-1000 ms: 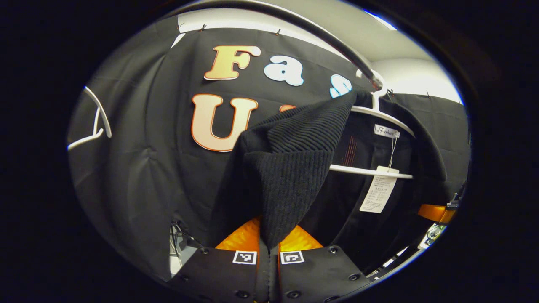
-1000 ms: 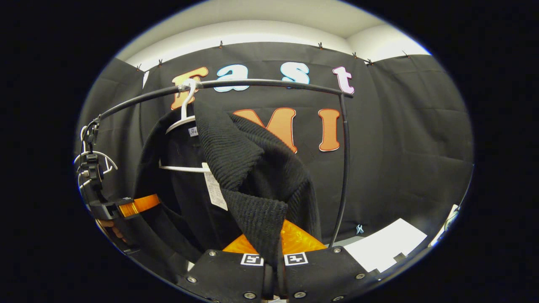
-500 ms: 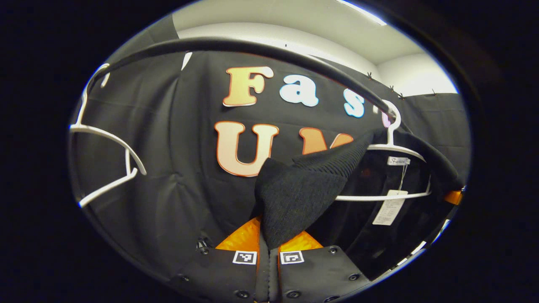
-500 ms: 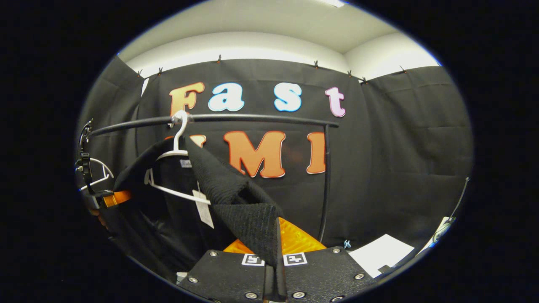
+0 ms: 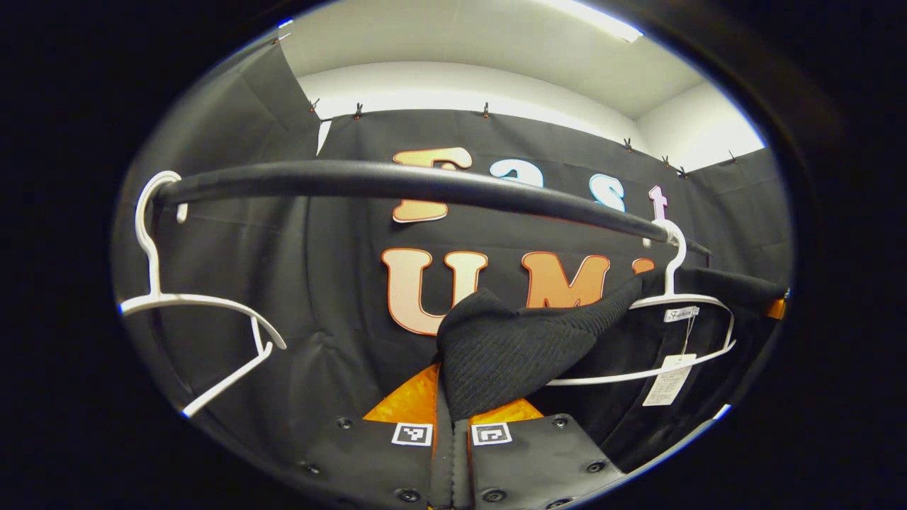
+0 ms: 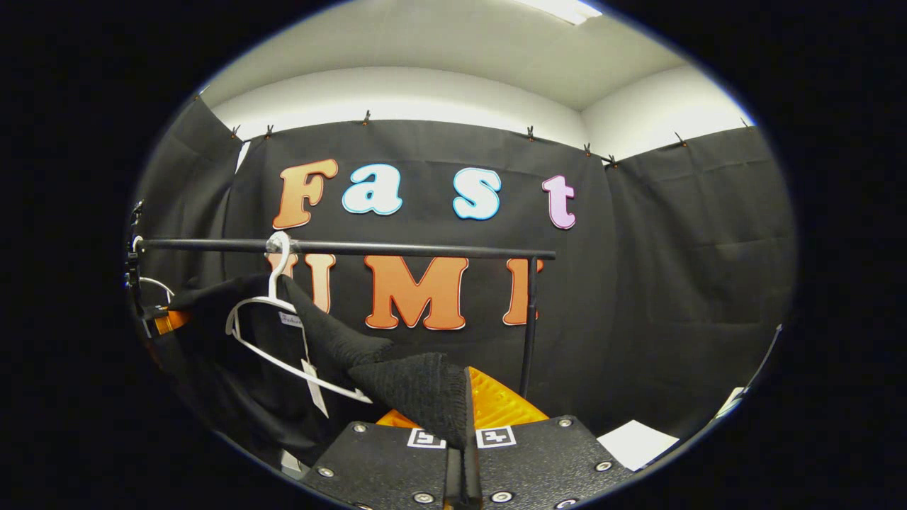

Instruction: Grasp the clothes on the hanger with both hands and then place them into the laundry hamper below.

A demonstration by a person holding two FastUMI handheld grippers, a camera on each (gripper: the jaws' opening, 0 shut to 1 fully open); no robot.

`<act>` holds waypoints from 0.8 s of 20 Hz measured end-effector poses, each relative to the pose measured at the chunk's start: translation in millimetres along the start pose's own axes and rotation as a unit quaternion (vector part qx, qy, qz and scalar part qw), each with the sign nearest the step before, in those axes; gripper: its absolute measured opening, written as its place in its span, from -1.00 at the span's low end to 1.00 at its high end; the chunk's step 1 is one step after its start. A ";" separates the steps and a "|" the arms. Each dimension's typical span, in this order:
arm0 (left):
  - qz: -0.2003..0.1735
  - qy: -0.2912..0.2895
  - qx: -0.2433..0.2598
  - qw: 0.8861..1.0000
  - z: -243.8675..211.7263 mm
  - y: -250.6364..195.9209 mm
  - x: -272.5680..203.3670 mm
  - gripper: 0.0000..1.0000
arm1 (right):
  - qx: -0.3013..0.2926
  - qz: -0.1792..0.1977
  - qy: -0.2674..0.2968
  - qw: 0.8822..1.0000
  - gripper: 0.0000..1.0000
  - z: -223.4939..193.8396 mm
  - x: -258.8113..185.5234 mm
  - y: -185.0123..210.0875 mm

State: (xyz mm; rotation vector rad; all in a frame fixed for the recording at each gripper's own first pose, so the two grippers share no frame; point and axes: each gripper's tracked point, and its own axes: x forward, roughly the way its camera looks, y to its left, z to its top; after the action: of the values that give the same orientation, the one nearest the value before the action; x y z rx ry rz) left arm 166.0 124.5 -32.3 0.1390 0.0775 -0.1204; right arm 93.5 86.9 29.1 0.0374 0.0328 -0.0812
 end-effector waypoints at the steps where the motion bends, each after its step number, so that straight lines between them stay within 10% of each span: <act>1: 0.003 -0.004 0.001 1.000 3.6 2.5 0.6 -0.87 | -0.001 0.001 -0.001 1.000 -0.84 2.4 6.2 -4.9; 16: 0.055 -0.036 0.046 0.997 48.7 23.5 6.4 -0.92 | 0.030 0.055 -0.002 0.998 -0.85 19.2 100.8 -35.9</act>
State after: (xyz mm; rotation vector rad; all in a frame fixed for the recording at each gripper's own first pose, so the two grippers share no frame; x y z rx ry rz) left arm 178.6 140.0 18.4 0.2311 -0.0073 -0.0199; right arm 191.6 42.2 43.5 0.0985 0.0233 0.0281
